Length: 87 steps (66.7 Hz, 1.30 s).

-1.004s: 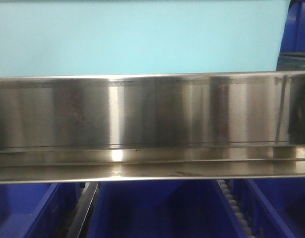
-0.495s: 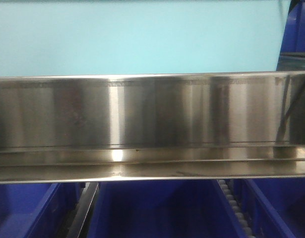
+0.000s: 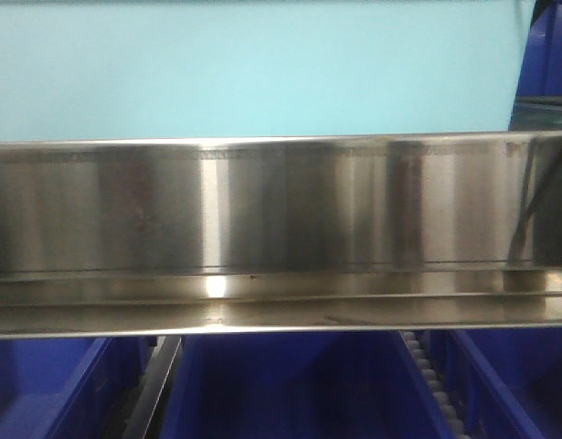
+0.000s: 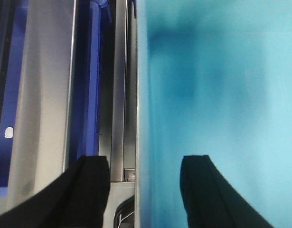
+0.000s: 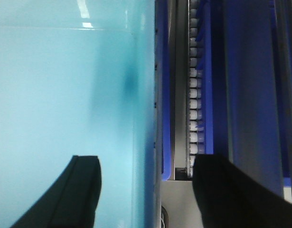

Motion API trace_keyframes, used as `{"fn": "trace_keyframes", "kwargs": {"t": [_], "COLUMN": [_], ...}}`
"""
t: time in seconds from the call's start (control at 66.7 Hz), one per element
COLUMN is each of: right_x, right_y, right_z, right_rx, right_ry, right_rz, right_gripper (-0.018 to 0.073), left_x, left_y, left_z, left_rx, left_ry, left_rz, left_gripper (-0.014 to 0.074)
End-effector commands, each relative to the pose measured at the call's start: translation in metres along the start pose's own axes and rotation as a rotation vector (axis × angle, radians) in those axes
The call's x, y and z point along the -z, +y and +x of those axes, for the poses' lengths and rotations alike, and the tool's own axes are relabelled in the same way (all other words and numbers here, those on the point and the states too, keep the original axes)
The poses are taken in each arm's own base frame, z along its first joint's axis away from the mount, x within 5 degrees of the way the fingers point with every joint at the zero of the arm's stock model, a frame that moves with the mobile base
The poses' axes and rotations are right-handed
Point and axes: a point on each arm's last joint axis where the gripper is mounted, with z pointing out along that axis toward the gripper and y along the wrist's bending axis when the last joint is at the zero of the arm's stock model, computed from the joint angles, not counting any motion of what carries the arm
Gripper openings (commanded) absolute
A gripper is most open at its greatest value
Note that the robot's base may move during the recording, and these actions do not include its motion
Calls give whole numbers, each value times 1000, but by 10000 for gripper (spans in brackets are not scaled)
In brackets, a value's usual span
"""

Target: Move two blue bins to right shelf middle

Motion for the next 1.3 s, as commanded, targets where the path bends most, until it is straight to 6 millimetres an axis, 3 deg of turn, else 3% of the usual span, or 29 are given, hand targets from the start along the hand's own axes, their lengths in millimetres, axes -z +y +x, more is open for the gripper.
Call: {"fn": "trace_keyframes", "kwargs": {"t": [0.0,0.105,0.21,0.39,0.42,0.615,0.734,1.289], "right_x": [0,0,0,-1,-1,1,13,115], "right_y": [-2,-2,-3,-3,-3,-3,-3,4], "right_z": [-2,-2,-2,-2,-2,-1,-1,-10], "right_rx": [4,4,7,10,11,14,18,27], "right_ry": [-21,-24,-25,-26,-27,-28,-63,-396], "right_rz": [9,8,16,23,25,23,18,39], "right_gripper": [318,274,100,-169,-163,-158,-158,-158], "left_x": [3,3,3,3,3,5,15,119], "left_y": [-1,-1,-1,-1,-2,-1,1,9], "left_z": [0,0,0,0,-1,-1,-2,-7], "left_rx": [3,3,3,3,3,4,17,59], "left_ry": [1,1,0,-5,-9,-19,-44,-423], "left_rz": [2,2,2,5,7,12,23,58], "left_gripper": [263,263,233,-60,-111,-111,-111,-111]}}
